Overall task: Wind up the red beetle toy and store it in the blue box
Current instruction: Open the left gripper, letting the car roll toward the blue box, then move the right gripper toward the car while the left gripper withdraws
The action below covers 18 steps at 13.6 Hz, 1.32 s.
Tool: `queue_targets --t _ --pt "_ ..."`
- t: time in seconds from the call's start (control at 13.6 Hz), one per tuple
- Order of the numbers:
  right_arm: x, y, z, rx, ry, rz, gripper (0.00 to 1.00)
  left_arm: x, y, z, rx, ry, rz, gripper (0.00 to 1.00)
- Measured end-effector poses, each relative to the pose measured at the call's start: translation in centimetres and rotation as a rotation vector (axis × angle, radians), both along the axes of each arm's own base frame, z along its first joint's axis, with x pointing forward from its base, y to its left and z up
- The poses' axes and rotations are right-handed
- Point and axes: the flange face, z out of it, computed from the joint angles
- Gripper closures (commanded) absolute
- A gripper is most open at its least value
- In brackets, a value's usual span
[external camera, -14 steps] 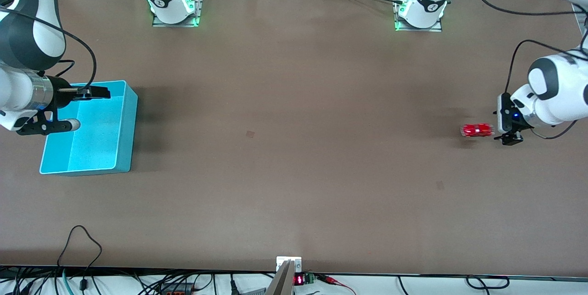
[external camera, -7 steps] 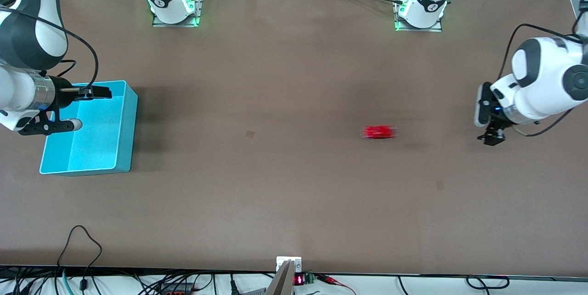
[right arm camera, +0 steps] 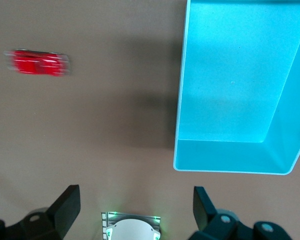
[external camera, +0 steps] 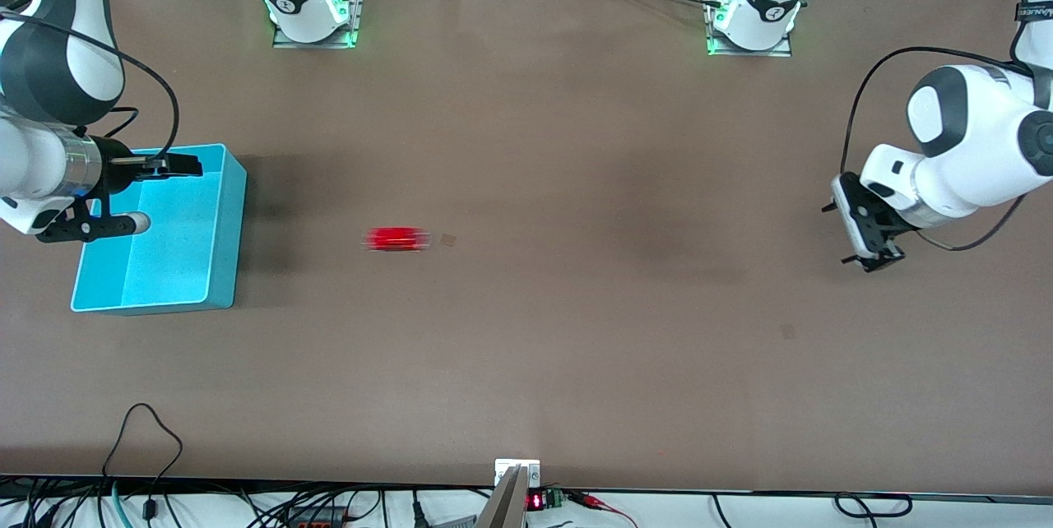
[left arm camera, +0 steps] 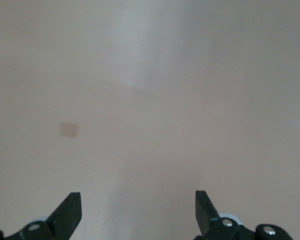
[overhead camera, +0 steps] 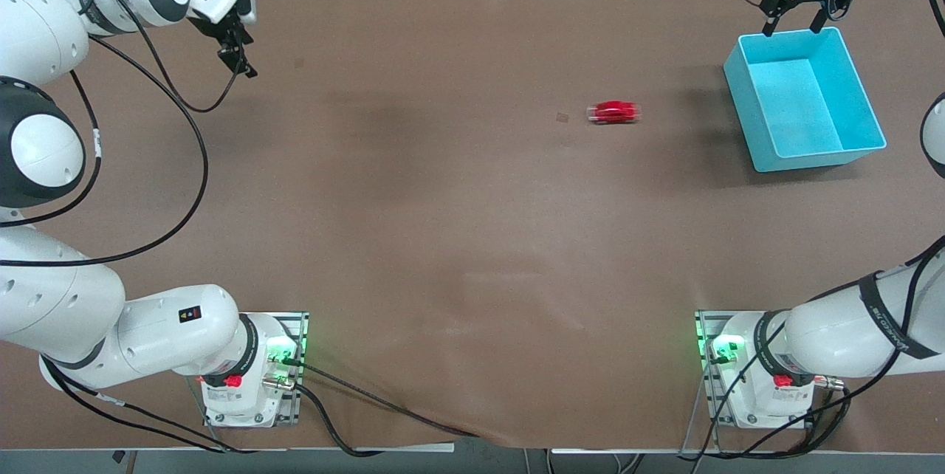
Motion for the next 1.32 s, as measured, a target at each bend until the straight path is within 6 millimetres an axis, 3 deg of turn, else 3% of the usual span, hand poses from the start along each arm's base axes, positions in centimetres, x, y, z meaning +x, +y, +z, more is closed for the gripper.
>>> queue_targets --t 0.37,0.66,0.73,1.03,1.32 --pt "0.0 -0.1 0.0 0.0 0.0 -0.001 0.0 2.8 -0.2 4.8 -0.038 -0.104 0.457 0.0" --pt "0.0 -0.1 0.0 0.0 -0.001 -0.001 0.0 3.5 0.3 7.7 -0.077 -0.029 0.893 0.0" --pt "0.0 -0.1 0.0 0.0 -0.002 -0.001 0.0 3.7 0.4 9.6 -0.071 0.013 1.027 0.0" --pt "0.2 0.1 0.0 0.0 -0.013 0.002 0.0 2.7 -0.6 16.5 -0.05 0.048 1.176 0.0" --pt "1.0 0.7 -1.0 0.006 -0.034 0.009 0.0 0.3 -3.2 19.8 -0.027 0.097 1.265 0.0"
